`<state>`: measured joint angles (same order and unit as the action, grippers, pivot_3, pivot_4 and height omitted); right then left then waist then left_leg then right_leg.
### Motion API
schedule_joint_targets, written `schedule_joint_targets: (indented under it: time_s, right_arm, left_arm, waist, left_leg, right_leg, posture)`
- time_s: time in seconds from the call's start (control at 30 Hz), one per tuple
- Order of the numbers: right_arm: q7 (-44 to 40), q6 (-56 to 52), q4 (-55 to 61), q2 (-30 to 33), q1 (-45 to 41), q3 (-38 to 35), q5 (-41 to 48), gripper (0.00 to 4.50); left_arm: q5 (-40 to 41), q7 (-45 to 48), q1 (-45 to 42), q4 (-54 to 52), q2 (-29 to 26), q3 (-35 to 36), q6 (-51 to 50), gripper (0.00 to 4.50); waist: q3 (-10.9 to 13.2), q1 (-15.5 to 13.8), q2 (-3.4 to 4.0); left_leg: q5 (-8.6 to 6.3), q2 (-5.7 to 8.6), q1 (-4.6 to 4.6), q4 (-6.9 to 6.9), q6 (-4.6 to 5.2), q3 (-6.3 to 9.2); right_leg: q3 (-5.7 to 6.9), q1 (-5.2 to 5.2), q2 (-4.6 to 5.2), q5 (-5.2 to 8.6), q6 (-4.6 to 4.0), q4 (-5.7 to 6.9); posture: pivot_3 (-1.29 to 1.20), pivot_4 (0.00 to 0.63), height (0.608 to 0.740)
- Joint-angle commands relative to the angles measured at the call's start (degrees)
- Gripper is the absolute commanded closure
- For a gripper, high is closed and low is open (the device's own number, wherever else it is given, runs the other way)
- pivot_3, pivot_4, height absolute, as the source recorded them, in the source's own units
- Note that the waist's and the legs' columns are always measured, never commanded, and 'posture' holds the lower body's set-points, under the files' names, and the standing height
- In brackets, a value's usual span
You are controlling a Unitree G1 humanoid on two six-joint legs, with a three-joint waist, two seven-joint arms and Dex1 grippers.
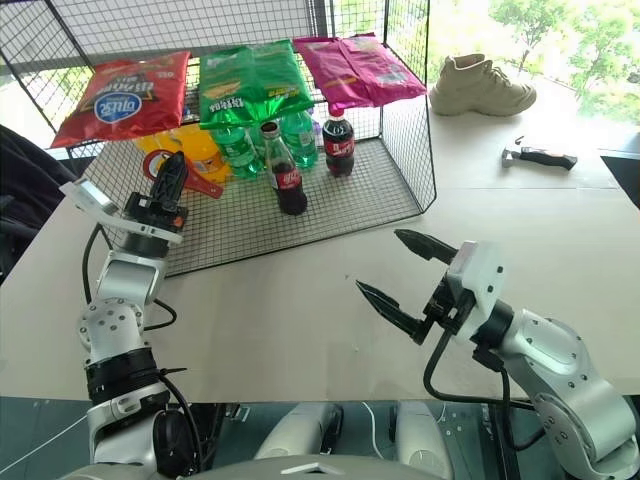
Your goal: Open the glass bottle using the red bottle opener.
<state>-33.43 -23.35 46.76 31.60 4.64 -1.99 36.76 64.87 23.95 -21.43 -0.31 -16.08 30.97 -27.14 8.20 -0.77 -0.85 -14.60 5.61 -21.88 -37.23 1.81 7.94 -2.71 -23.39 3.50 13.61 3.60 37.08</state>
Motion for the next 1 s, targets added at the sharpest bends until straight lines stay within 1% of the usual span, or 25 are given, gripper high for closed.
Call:
schedule_joint_targets:
  time_s: [0.03, 0.17, 0.33, 0.5, 0.9, 1.0]
  right_arm:
    - [-0.5, 1.27, 1.2, -0.16, -0.64, 0.06, 0.16, 0.0]
    - [-0.57, 1.27, 1.18, -0.16, -0.68, 0.08, 0.12, 0.0]
    - [-0.68, 1.29, 1.05, -0.17, -0.9, 0.17, 0.05, 0.0]
    - [-0.65, 1.3, 0.97, -0.19, -1.05, 0.33, -0.05, 0.0]
    - [-0.69, 1.55, 0.83, -0.56, -1.12, 0.39, -0.02, 0.0]
    - [-0.93, 1.7, 0.67, -0.49, -1.33, 0.16, 0.13, 0.0]
  left_arm:
    - [1.53, -1.13, 0.04, -0.51, 0.18, 1.28, -0.03, 4.47]
    - [4.38, -3.05, -0.71, -0.94, 0.82, 2.36, -0.34, 4.47]
    - [8.12, -3.2, -1.34, -2.6, 0.85, 2.6, -0.84, 4.47]
    - [9.44, -3.22, -1.24, -3.18, 0.78, 2.18, -1.13, 4.47]
    - [10.99, 1.75, 1.44, -7.15, -0.53, -2.06, -6.5, 4.47]
    - [10.97, 3.16, 1.89, -8.83, -0.68, -4.17, -8.27, 4.47]
  waist:
    - [0.0, 0.0, 0.0]
    - [0.0, 0.0, 0.0]
    - [0.0, -0.02, 0.0]
    - [0.0, -0.05, -0.01]
    - [0.02, -0.07, -0.03]
    - [0.03, -0.07, -0.03]
  left_leg:
    - [0.0, 0.0, 0.0, 0.0, 0.0, 0.0]
    - [0.0, 0.0, 0.0, 0.0, 0.0, 0.0]
    - [0.0, 0.0, 0.0, 0.0, 0.0, 0.0]
    - [0.0, 0.0, -0.01, 0.0, 0.0, 0.01]
    - [0.0, 0.02, -0.05, 0.0, 0.0, 0.03]
    - [0.0, 0.01, -0.05, 0.01, 0.0, 0.03]
  right_leg:
    - [0.0, 0.0, 0.0, 0.0, 0.0, 0.0]
    - [0.0, 0.0, 0.0, 0.0, 0.0, 0.0]
    - [0.01, 0.0, 0.0, 0.0, 0.0, 0.0]
    - [0.02, 0.0, 0.0, 0.0, 0.0, -0.01]
    - [0.05, 0.0, 0.03, 0.0, 0.0, -0.07]
    - [0.04, 0.0, 0.02, 0.0, 0.0, -0.08]
  posture:
    - [0.0, 0.15, 0.732]
    - [0.0, 0.15, 0.732]
    - [0.0, 0.15, 0.732]
    - [0.0, 0.15, 0.732]
    - [0.0, 0.15, 0.732]
    - [0.0, 0.15, 0.732]
